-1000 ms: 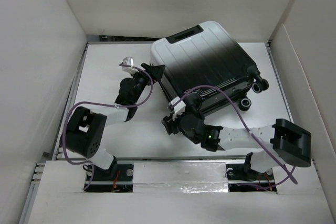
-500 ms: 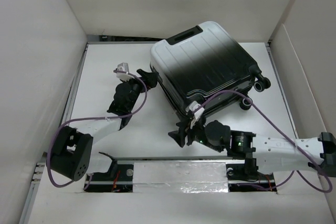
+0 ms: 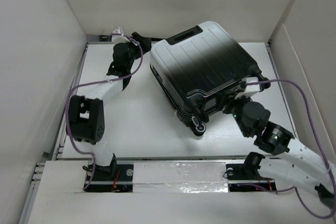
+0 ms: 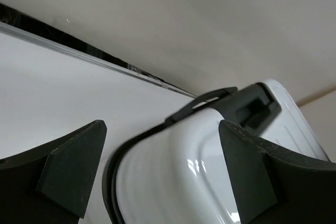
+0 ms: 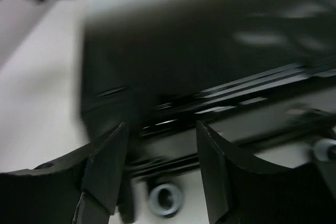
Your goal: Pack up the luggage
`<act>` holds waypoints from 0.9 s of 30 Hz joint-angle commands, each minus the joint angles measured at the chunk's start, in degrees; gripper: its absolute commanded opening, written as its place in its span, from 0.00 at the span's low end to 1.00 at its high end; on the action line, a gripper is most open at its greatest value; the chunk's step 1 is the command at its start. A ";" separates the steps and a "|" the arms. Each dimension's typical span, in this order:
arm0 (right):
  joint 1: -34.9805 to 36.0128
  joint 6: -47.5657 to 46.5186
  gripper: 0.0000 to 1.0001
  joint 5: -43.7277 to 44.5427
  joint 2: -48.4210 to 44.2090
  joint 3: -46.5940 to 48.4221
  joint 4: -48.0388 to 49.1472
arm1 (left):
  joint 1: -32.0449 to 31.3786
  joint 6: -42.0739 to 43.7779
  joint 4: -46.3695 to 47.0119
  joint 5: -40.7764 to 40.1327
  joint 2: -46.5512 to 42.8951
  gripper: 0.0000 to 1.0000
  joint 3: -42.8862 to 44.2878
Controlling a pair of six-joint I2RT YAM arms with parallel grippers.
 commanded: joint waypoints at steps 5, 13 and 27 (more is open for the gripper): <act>-37.10 -6.22 0.77 -4.86 -0.15 1.26 3.76 | 2.94 1.13 -9.46 13.48 14.47 0.88 20.18; -61.90 -2.00 0.92 -48.84 11.64 3.02 9.58 | 2.94 2.63 -13.06 22.08 24.58 0.88 32.06; -61.90 0.02 0.91 -59.03 26.58 5.39 18.63 | -1.01 -0.42 9.40 31.69 14.77 0.86 6.53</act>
